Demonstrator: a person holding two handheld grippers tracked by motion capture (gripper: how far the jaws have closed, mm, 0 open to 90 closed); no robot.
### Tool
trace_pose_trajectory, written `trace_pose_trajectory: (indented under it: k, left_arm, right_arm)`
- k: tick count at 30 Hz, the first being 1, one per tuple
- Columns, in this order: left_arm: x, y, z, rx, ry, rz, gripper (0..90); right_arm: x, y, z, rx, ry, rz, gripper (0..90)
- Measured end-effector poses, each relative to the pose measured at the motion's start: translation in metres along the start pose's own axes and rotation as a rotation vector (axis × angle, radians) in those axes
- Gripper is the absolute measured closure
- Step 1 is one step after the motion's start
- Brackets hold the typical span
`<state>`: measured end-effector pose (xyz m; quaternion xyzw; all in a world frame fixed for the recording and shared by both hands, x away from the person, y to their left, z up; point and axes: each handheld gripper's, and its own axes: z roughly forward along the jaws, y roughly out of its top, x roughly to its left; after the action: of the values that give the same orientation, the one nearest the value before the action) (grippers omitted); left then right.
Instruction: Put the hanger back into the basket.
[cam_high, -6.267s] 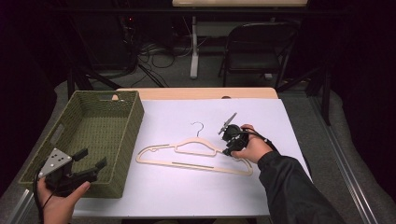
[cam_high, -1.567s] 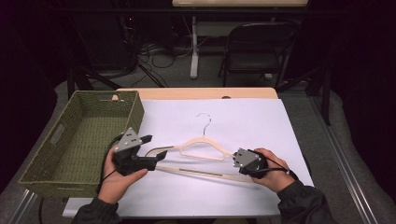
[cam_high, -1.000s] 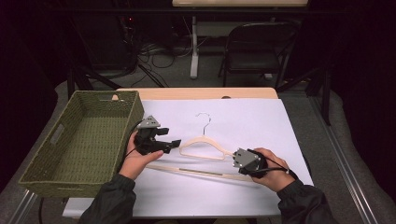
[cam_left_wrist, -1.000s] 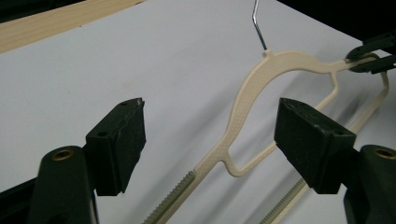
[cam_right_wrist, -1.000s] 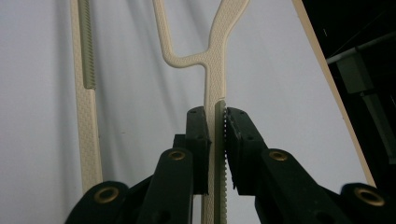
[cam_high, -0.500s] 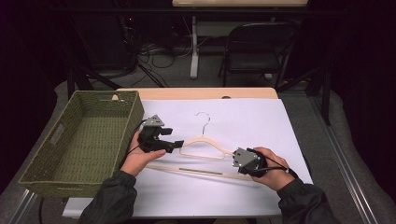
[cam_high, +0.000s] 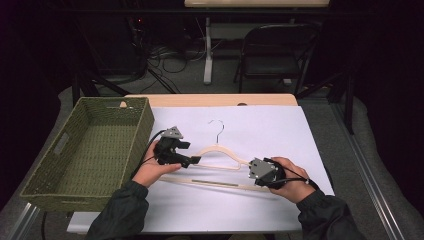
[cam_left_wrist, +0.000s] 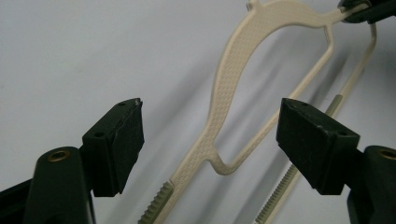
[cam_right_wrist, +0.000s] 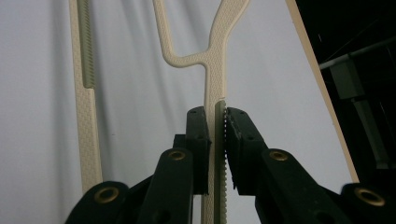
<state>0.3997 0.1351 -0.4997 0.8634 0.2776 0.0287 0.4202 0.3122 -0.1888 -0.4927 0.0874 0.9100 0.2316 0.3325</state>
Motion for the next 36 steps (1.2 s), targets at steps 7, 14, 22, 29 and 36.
trace_pose_trajectory:
  k: [7, 14, 22, 29, 36]
  left_arm:
    - [0.004, -0.005, 0.015, 0.127, -0.039, -0.024, 31.2]
    - [0.004, -0.006, 0.020, 0.141, -0.041, 0.010, 33.0]
    - [0.006, -0.006, 0.019, 0.141, -0.073, 0.012, 39.9]
    - [0.006, -0.005, 0.016, 0.148, -0.084, 0.028, 45.7]
    - [0.001, -0.006, 0.011, 0.173, -0.091, 0.074, 52.6]
  right_arm:
    - [0.001, 0.000, 0.001, -0.013, -0.006, 0.003, 80.1]
    - [0.001, -0.001, 0.001, -0.017, -0.007, -0.009, 80.1]
    - [0.001, -0.001, 0.002, -0.011, -0.014, -0.018, 80.1]
    - [0.002, -0.001, 0.003, 0.021, -0.016, -0.033, 80.0]
    - [0.003, -0.002, 0.005, 0.010, -0.026, -0.045, 80.0]
